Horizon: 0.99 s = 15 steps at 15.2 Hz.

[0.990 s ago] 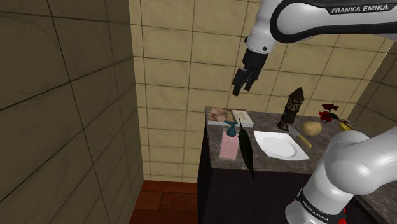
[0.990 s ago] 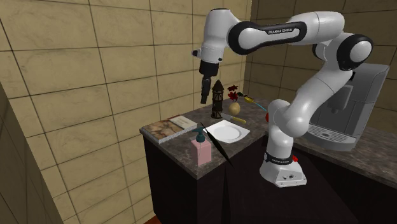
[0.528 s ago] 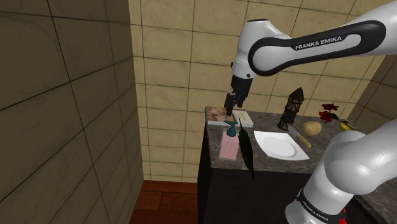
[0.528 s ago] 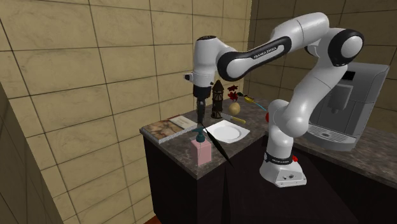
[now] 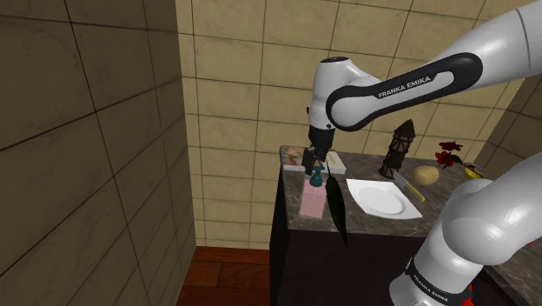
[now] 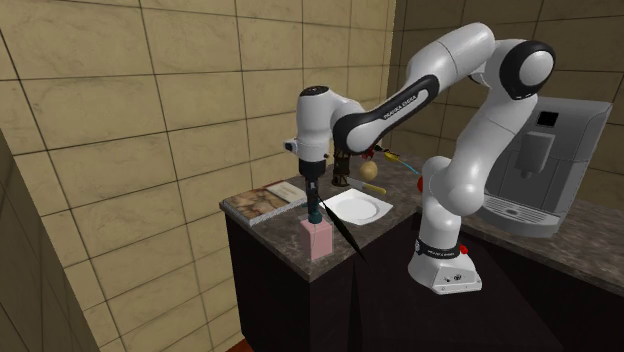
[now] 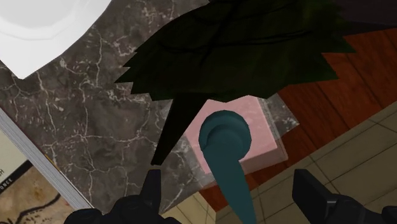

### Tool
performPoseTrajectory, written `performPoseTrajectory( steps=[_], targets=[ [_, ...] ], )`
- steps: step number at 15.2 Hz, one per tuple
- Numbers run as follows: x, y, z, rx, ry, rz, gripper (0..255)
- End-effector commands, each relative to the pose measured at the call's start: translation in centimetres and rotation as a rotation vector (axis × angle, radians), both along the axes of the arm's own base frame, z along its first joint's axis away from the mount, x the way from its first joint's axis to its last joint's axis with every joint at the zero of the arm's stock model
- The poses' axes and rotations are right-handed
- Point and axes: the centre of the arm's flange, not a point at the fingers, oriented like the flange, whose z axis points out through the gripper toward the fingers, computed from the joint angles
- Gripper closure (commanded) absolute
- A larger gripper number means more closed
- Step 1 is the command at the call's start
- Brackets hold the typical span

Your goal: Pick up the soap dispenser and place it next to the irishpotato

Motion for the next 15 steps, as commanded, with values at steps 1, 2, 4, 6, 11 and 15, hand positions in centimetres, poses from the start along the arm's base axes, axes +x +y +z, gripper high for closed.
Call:
performPoseTrajectory(
  steps=[1,2,4,6,11,15],
  targets=[
    [0.1,0.0,-1.1,0.000,0.000,0.000,0],
    [0.1,0.0,-1.6,0.000,0.000,0.000,0],
    [0.1,-0.2,-2.5,0.000,0.000,0.000,0],
    [0.1,-0.2,-2.5,0.000,0.000,0.000,0],
    [0.1,-0.2,-2.5,0.000,0.000,0.000,0],
    [0.1,-0.2,-2.5,0.000,0.000,0.000,255]
  ],
)
